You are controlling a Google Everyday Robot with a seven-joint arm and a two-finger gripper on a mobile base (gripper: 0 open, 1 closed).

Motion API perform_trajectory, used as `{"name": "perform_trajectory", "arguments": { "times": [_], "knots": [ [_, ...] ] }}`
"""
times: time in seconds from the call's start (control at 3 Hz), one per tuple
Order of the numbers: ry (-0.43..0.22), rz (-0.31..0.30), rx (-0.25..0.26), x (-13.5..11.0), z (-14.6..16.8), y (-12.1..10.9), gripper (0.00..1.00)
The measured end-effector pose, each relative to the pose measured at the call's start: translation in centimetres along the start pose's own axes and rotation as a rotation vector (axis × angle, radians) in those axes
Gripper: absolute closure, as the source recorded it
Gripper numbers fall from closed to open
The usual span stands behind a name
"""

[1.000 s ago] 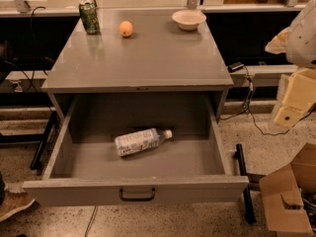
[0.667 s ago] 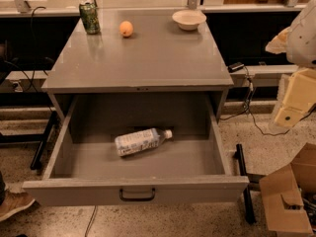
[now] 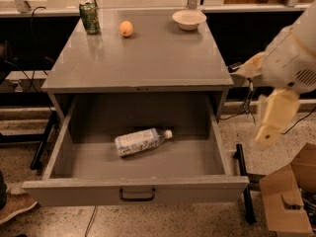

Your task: Pick blue plastic bottle from top drawer and place on counter

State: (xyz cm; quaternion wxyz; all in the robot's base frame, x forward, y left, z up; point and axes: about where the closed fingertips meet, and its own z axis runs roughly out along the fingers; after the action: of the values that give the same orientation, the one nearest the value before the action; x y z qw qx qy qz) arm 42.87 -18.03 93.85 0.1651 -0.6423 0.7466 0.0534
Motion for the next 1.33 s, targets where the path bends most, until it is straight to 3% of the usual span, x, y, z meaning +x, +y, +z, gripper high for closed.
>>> {"name": "perform_trajectory", "arguments": {
  "times": [0.33,0.67,1.0,1.33],
  "knots": [
    [-0.112,-0.052,-0.133,-3.1,6.2,2.9,0.0],
    [-0.217,-0.074,-0.222,-7.0,12.1,5.6,0.0],
    [-0.217,-0.074,-0.222,-7.0,12.1,5.6,0.0],
    [-0.245,-0.086,-0.232,-7.3,14.2,4.6,0.0]
  ]
}}
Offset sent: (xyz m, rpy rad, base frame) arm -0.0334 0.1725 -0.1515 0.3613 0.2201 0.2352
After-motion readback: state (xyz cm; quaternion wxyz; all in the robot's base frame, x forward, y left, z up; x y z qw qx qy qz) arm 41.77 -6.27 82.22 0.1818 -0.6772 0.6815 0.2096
